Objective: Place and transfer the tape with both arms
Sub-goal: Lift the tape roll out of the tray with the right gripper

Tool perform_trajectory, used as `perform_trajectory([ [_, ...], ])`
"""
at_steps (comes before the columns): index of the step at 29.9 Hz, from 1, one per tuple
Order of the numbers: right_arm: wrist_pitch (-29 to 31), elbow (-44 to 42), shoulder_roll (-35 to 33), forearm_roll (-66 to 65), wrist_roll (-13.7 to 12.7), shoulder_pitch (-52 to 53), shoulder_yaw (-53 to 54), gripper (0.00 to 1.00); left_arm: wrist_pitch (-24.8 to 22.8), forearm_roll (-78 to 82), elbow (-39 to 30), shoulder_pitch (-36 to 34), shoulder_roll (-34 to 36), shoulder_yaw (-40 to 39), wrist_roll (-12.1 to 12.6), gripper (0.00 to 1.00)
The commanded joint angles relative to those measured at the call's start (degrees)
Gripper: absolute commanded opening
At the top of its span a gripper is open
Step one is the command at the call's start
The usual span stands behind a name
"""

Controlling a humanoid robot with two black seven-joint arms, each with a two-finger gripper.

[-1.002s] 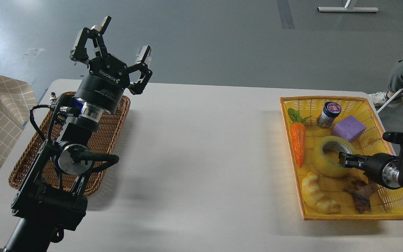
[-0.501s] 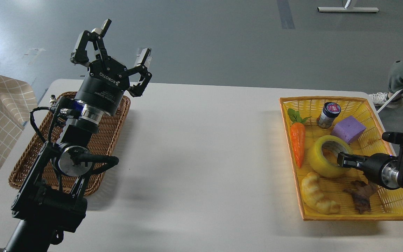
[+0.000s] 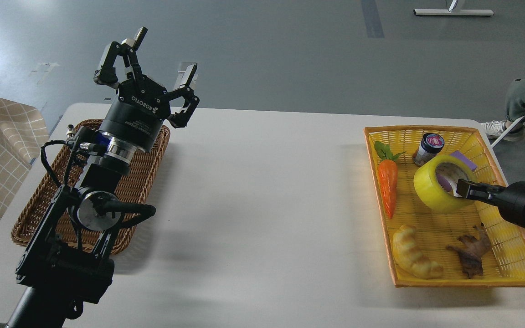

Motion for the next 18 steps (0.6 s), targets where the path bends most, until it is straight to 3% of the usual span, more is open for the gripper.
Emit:
perform_trajectory([
  [1,0.00,1.82,-1.31,2.38,-0.07,0.72,2.78,0.17,0.00,0.00,0.00,0.01,-0.07,0.09,0.00,0.98],
  [18,0.00,2.70,1.93,4.15,0.02,15.93,-0.46,0.17,0.61,0.08,-0.09,0.01,0.02,-0.62,-0.09,0.98],
])
